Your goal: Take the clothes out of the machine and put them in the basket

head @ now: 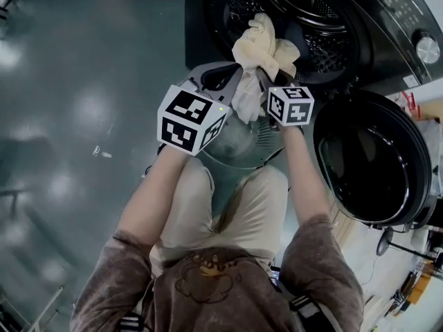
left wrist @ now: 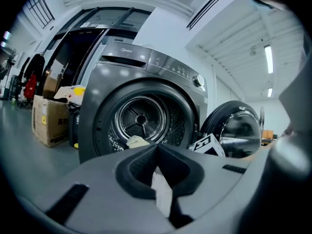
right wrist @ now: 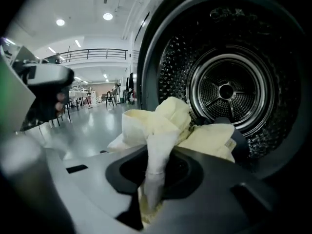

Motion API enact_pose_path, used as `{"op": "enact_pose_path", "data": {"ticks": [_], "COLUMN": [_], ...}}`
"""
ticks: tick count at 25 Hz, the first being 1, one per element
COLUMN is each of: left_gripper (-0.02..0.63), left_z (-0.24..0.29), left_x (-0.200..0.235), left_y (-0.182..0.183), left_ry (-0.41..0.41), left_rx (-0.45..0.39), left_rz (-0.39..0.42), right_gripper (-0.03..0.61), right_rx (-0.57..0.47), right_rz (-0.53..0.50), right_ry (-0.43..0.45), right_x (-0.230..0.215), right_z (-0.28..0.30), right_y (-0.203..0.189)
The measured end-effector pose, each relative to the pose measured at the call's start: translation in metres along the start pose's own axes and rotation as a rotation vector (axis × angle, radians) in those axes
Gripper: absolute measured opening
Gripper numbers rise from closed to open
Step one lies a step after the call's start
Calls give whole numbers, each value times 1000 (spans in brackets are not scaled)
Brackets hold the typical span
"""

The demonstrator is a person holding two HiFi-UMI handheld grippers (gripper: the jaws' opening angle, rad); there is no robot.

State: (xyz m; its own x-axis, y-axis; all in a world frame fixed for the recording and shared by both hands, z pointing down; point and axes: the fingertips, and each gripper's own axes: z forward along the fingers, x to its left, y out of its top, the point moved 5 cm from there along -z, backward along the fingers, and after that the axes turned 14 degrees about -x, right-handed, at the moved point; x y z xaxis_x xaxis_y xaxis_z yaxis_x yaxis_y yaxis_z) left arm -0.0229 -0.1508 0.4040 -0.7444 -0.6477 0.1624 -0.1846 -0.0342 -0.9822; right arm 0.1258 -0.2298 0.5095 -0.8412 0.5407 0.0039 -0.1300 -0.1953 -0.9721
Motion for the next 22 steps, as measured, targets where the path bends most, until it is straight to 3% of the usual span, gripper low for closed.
{"op": "enact_pose_path", "data": {"ticks": [12,22], "left_gripper": [8,6], "left_z": [6,10], "left_x": [-15,-29], "left_y": [-3,-4], "left_ry": [-26,-33], "left_rx": [19,33], "left_rz": [34,66], "right_gripper": [60,104], "right_rx": [14,82], "right_rz": [4,-8], "right_ry": [67,133], "right_x": [61,94], "right_z": [-105,-123], "right_y": [-13,-42]}}
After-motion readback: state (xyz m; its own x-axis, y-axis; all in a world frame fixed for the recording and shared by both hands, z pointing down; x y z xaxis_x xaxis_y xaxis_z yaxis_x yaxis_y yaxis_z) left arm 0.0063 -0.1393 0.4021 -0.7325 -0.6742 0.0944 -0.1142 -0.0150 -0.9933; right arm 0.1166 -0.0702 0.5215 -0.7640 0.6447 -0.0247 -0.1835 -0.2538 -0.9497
